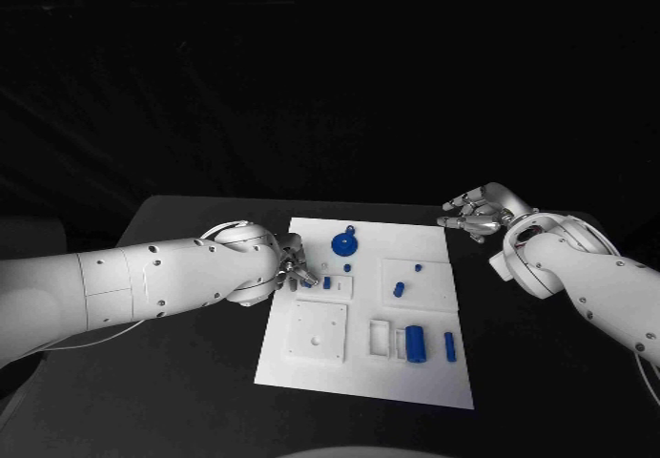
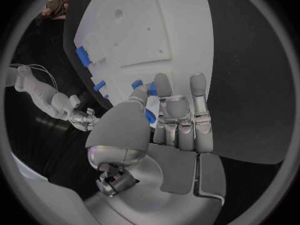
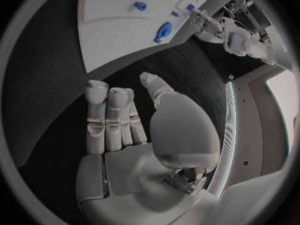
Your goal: Assemble the parts on the task board
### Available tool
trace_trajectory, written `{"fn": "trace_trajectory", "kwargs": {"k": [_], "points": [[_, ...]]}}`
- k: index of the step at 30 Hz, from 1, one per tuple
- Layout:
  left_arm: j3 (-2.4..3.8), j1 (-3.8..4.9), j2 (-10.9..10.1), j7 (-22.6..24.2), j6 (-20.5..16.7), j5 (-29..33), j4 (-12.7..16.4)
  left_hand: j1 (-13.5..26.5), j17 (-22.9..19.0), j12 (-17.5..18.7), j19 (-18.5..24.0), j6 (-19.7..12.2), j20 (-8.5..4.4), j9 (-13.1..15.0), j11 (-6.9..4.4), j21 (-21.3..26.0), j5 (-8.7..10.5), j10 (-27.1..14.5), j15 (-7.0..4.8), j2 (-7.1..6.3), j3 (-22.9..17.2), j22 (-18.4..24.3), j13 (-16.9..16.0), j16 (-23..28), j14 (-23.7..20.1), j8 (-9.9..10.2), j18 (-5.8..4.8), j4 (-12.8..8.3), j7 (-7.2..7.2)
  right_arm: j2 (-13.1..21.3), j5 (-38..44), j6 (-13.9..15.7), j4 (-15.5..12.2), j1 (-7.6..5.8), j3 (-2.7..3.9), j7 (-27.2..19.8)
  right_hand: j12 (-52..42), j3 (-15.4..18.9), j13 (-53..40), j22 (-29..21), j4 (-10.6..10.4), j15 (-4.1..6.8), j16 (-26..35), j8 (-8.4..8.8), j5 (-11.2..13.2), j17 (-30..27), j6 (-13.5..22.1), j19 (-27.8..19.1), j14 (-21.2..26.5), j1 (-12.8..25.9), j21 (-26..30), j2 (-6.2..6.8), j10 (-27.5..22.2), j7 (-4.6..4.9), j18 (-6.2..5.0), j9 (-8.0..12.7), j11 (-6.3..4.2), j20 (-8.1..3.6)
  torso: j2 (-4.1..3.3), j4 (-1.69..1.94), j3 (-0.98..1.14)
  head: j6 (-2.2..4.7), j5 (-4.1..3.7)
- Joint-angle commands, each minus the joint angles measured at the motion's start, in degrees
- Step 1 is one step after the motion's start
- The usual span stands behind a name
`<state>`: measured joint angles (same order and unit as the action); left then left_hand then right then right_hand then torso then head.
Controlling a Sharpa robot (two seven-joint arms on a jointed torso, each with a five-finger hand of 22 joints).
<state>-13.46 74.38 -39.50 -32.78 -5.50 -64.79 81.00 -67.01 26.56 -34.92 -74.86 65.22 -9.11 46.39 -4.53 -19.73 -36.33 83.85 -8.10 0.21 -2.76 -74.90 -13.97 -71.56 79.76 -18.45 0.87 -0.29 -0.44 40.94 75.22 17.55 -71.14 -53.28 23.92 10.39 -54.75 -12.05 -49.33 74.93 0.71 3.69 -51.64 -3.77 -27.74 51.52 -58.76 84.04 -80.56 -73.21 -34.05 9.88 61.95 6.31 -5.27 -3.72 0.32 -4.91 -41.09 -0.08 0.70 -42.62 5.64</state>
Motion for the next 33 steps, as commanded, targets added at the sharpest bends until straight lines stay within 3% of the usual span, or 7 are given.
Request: {"fn": "trace_trajectory", "kwargs": {"k": [1, 33], "points": [[-0.41, -0.56, 0.2, -0.7, 0.9, 0.1, -0.1, -0.2, -0.1, 0.2, -0.5, 1.2, 0.07, -0.1, -0.18, 0.3, 0.37, 3.0, -0.18, -0.66, 0.1, -0.9, -0.1, 0.3, 0.2, 0.4, -0.87, 0.5, -1.61, 0.0, 0.1, -0.4, -0.1, 0.05, 0.02, -0.4, -0.1, 0.0, 0.1, 3.8, -0.3, 0.21, 0.1, 0.21, -0.3, 0.0, 0.1, 2.7, 0.0, 0.6, 0.3, -0.19, 0.2, 0.08, -0.93, 0.1, -0.14, -0.04, 0.0, 0.01, 0.0, -0.02, -0.08], [-0.4, -0.56, 0.8, -0.7, 0.9, -0.3, -1.2, -2.1, -1.0, 1.3, -0.5, 1.2, 0.07, -1.5, -0.04, 0.9, 2.05, 3.0, -0.16, -3.36, 3.9, -0.9, -0.4, 0.6, -0.2, 1.3, -0.87, 7.4, -1.46, 0.2, 0.0, -0.3, -0.1, 0.05, 0.02, -0.4, 0.0, 0.3, 0.2, 3.7, -0.5, 0.19, 0.5, 0.21, -0.4, -0.3, 0.2, 2.6, 0.0, 0.7, 0.8, -0.14, 0.1, 0.09, -0.96, 0.1, -0.12, -0.02, 0.0, 0.01, 0.0, -0.06, -0.37]]}}
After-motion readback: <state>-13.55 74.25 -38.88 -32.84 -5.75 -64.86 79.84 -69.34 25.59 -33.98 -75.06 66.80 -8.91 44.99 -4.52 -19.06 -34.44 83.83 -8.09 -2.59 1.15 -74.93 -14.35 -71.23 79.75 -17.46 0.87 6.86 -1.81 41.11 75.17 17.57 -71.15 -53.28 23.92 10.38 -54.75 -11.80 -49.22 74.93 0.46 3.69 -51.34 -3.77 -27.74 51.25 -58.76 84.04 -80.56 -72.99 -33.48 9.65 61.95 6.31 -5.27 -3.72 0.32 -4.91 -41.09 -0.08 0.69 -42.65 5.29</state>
